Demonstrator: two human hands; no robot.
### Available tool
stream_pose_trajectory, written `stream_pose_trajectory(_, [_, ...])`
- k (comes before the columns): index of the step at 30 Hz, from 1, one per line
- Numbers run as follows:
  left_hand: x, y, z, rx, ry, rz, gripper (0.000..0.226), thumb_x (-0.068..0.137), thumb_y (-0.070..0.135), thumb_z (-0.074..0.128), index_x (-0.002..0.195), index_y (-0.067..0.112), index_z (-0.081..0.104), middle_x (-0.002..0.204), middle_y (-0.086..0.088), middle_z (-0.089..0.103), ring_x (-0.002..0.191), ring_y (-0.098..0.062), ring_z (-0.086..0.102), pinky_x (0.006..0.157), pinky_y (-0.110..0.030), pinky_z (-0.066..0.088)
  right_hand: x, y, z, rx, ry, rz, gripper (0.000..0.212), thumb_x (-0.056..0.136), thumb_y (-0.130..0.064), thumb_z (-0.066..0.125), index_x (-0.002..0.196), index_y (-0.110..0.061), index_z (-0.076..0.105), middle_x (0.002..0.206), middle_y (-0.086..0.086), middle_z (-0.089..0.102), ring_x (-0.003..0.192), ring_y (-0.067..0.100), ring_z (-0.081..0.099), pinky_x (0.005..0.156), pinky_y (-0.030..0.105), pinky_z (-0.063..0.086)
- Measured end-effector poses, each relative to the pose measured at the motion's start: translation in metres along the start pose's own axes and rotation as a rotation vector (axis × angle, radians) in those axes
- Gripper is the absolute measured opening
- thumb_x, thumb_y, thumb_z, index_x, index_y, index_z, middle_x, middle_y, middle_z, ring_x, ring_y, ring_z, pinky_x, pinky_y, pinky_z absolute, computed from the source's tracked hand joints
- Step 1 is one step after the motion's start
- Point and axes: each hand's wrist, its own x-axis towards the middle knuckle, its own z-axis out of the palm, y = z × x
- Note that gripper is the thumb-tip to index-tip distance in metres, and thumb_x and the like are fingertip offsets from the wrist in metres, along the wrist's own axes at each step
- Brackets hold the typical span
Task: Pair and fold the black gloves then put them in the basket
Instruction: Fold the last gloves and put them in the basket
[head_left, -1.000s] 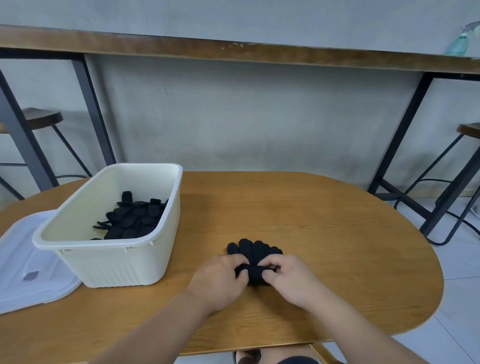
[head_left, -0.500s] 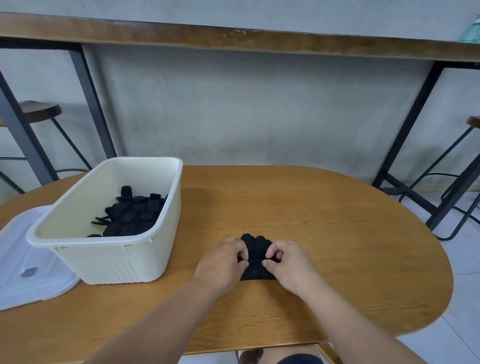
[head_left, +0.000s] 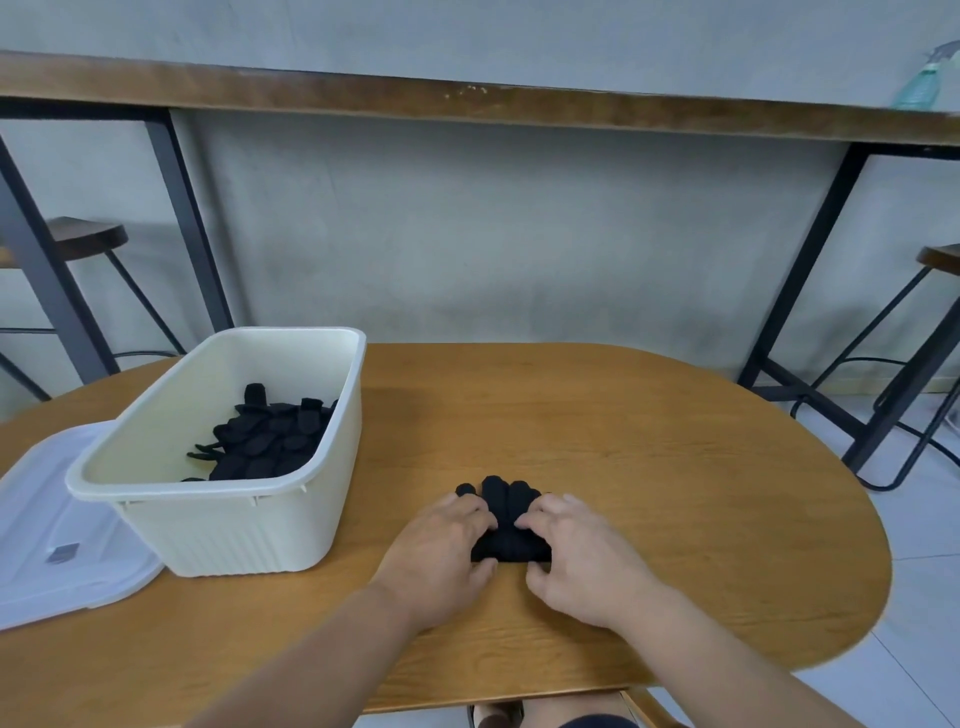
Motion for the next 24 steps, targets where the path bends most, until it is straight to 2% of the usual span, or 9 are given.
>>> stream_pose_trajectory(3, [0.001, 0.000, 0.001, -0.016, 0.026, -0.015, 0.036, 0.093, 0.039, 0.051, 0.126, 0.026, 0.057, 0.117, 0.015, 0.056, 0.105, -0.004, 0.043, 0.096, -0.018, 0.037, 0.002, 0.001, 0.000, 0.023, 0.012, 0.015, 0.048, 0.088, -0.034, 0.053, 0.135, -0.024, 0.056, 0.121, -0.013, 0.056, 0.113, 0.008, 0.044, 0.097, 0.027, 0.044])
stream_pose_trajectory(5, [0.000, -0.001, -0.001, -0.062, 0.030, -0.044, 0.032, 0.093, 0.040, 0.050, 0.122, 0.029, 0.059, 0.107, 0.015, 0.060, 0.099, -0.003, 0.045, 0.089, -0.017, 0.038, 0.002, 0.002, -0.001, 0.110, -0.016, 0.064, 0.043, 0.087, -0.034, 0.052, 0.128, -0.026, 0.061, 0.115, -0.012, 0.061, 0.106, 0.008, 0.049, 0.095, 0.029, 0.046])
stream_pose_trajectory(9, [-0.001, 0.000, -0.005, -0.197, -0.015, -0.186, 0.024, 0.096, 0.038, 0.047, 0.116, 0.032, 0.060, 0.095, 0.011, 0.061, 0.093, -0.007, 0.050, 0.085, -0.021, 0.041, 0.003, 0.001, -0.003, 0.475, -0.077, 0.252, 0.018, 0.087, -0.032, 0.056, 0.099, -0.041, 0.067, 0.085, -0.009, 0.068, 0.071, 0.010, 0.060, 0.067, 0.029, 0.049])
stream_pose_trajectory(12, [0.008, 0.002, -0.009, -0.263, -0.080, -0.327, 0.022, 0.097, 0.039, 0.046, 0.115, 0.032, 0.057, 0.094, 0.008, 0.061, 0.087, -0.010, 0.055, 0.075, -0.025, 0.045, 0.010, -0.001, -0.004, 0.530, -0.082, 0.322, 0.014, 0.092, -0.031, 0.052, 0.092, -0.041, 0.062, 0.091, -0.001, 0.071, 0.084, 0.019, 0.065, 0.077, 0.035, 0.052])
stream_pose_trajectory(15, [0.020, 0.002, -0.012, -0.290, -0.168, -0.416, 0.021, 0.099, 0.038, 0.043, 0.111, 0.028, 0.057, 0.089, 0.007, 0.060, 0.085, -0.013, 0.056, 0.069, -0.026, 0.042, 0.019, 0.000, -0.002, 0.563, -0.094, 0.372, 0.012, 0.097, -0.034, 0.049, 0.097, -0.038, 0.060, 0.097, -0.002, 0.069, 0.090, 0.018, 0.064, 0.082, 0.036, 0.051])
stream_pose_trajectory(18, [0.028, 0.000, -0.013, -0.286, -0.224, -0.461, 0.026, 0.101, 0.037, 0.039, 0.112, 0.025, 0.060, 0.108, 0.002, 0.060, 0.098, -0.015, 0.055, 0.078, -0.025, 0.041, 0.026, 0.002, -0.002, 0.499, -0.097, 0.400, 0.010, 0.099, -0.038, 0.047, 0.103, -0.035, 0.056, 0.096, -0.004, 0.061, 0.086, 0.015, 0.057, 0.074, 0.030, 0.046])
stream_pose_trajectory(20, [0.032, 0.000, -0.012, -0.252, -0.243, -0.478, 0.031, 0.102, 0.037, 0.037, 0.117, 0.022, 0.061, 0.126, 0.000, 0.052, 0.115, -0.018, 0.051, 0.084, -0.024, 0.037, 0.030, 0.002, -0.003, 0.475, -0.091, 0.415, 0.012, 0.099, -0.039, 0.048, 0.106, -0.033, 0.056, 0.098, -0.005, 0.058, 0.092, 0.016, 0.057, 0.080, 0.032, 0.046])
stream_pose_trajectory(22, [0.035, -0.001, -0.011, -0.241, -0.242, -0.504, 0.030, 0.102, 0.036, 0.038, 0.112, 0.020, 0.061, 0.124, -0.001, 0.051, 0.107, -0.019, 0.054, 0.079, -0.024, 0.038, 0.034, 0.002, -0.003, 0.462, -0.080, 0.426, 0.013, 0.099, -0.040, 0.049, 0.106, -0.032, 0.056, 0.100, -0.005, 0.056, 0.096, 0.017, 0.057, 0.084, 0.033, 0.047])
stream_pose_trajectory(24, [0.038, -0.002, -0.008, -0.248, -0.218, -0.527, 0.023, 0.101, 0.036, 0.041, 0.102, 0.020, 0.059, 0.112, 0.000, 0.056, 0.092, -0.017, 0.055, 0.071, -0.025, 0.038, 0.038, 0.002, -0.003, 0.452, -0.065, 0.433, 0.011, 0.098, -0.040, 0.051, 0.104, -0.032, 0.056, 0.092, -0.007, 0.055, 0.087, 0.015, 0.057, 0.080, 0.033, 0.048])
